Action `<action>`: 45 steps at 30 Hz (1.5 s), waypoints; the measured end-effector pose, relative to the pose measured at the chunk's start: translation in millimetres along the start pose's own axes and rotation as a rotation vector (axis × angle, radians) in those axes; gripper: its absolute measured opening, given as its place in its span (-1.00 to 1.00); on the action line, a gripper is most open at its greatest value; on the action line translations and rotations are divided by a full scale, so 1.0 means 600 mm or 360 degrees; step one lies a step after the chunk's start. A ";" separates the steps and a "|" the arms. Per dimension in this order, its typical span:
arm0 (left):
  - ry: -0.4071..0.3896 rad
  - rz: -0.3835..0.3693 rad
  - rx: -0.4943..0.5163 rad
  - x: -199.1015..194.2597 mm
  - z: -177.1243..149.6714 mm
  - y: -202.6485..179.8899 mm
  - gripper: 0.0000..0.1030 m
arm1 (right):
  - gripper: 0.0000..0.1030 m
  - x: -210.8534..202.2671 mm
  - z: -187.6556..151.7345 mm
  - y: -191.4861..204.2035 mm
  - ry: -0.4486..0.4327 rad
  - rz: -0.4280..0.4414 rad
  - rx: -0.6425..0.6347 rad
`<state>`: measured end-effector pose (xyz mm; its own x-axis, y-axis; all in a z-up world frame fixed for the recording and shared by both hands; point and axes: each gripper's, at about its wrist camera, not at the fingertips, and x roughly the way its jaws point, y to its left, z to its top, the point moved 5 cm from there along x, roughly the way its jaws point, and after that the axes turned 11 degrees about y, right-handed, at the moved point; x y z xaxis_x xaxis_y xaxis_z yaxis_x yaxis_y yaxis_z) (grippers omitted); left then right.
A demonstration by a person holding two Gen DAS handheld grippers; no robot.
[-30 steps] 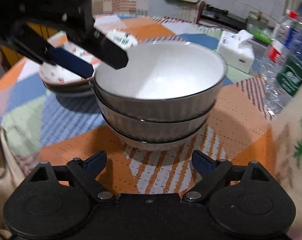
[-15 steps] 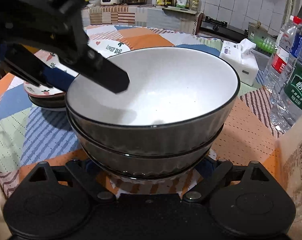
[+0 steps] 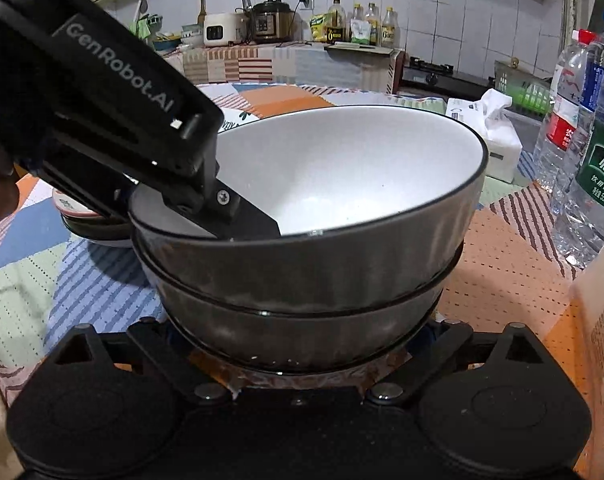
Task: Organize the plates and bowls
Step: 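Grip the stacked bowls' rim with both grippers and lift them, then carry the bowl stack with both grippers and lower it onto the bunny plate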
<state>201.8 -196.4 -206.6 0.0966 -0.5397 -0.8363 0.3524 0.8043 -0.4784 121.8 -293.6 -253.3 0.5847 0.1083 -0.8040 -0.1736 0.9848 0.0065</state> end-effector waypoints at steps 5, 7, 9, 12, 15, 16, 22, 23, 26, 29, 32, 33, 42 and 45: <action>0.0027 0.0001 0.0012 -0.013 -0.005 -0.003 -0.29 | 0.91 -0.009 0.000 -0.003 -0.0018 0.0079 0.0017; 0.0044 0.0011 0.0005 -0.024 -0.007 -0.006 -0.29 | 0.91 -0.016 -0.001 0.004 -0.0032 0.0065 -0.0002; 0.0044 0.0028 0.0035 -0.039 -0.009 -0.014 -0.29 | 0.91 -0.026 -0.001 0.010 -0.0063 0.0064 -0.0027; 0.0051 0.0054 0.0062 -0.061 -0.008 -0.023 -0.29 | 0.91 -0.043 0.003 0.018 -0.0108 0.0078 -0.0030; 0.0065 0.0056 0.0095 -0.084 -0.006 -0.031 -0.29 | 0.91 -0.059 0.009 0.025 -0.0147 0.0069 -0.0035; 0.0071 0.0054 0.0108 -0.092 -0.005 -0.032 -0.29 | 0.91 -0.066 0.012 0.028 -0.0162 0.0066 -0.0038; 0.0027 0.0104 0.0148 -0.127 -0.003 -0.039 -0.29 | 0.91 -0.084 0.028 0.036 -0.0258 0.0052 -0.0057; 0.0020 0.0113 0.0145 -0.133 -0.002 -0.039 -0.29 | 0.91 -0.086 0.031 0.039 -0.0263 0.0059 -0.0060; 0.0006 0.0129 0.0137 -0.158 0.003 -0.033 -0.29 | 0.91 -0.090 0.044 0.046 -0.0286 0.0076 -0.0083; -0.0034 0.0152 0.0133 -0.188 0.009 -0.023 -0.29 | 0.91 -0.098 0.061 0.059 -0.0322 0.0099 -0.0134; -0.0084 0.0181 0.0081 -0.213 0.018 -0.001 -0.29 | 0.91 -0.095 0.086 0.073 -0.0356 0.0150 -0.0189; -0.0096 0.0184 0.0053 -0.221 0.022 0.010 -0.29 | 0.91 -0.092 0.096 0.078 -0.0361 0.0172 -0.0207; -0.0124 0.0186 -0.0108 -0.223 0.055 0.119 -0.29 | 0.91 -0.019 0.173 0.119 -0.0304 0.0288 -0.0349; -0.0122 0.0188 -0.0156 -0.206 0.061 0.153 -0.29 | 0.91 0.012 0.182 0.129 -0.0256 0.0315 -0.0403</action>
<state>256.2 -64.8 -137.2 0.2039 -0.4542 -0.8673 0.2422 0.8817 -0.4049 199.2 -201.5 -193.9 0.6339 0.3336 -0.6978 -0.4749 0.8800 -0.0107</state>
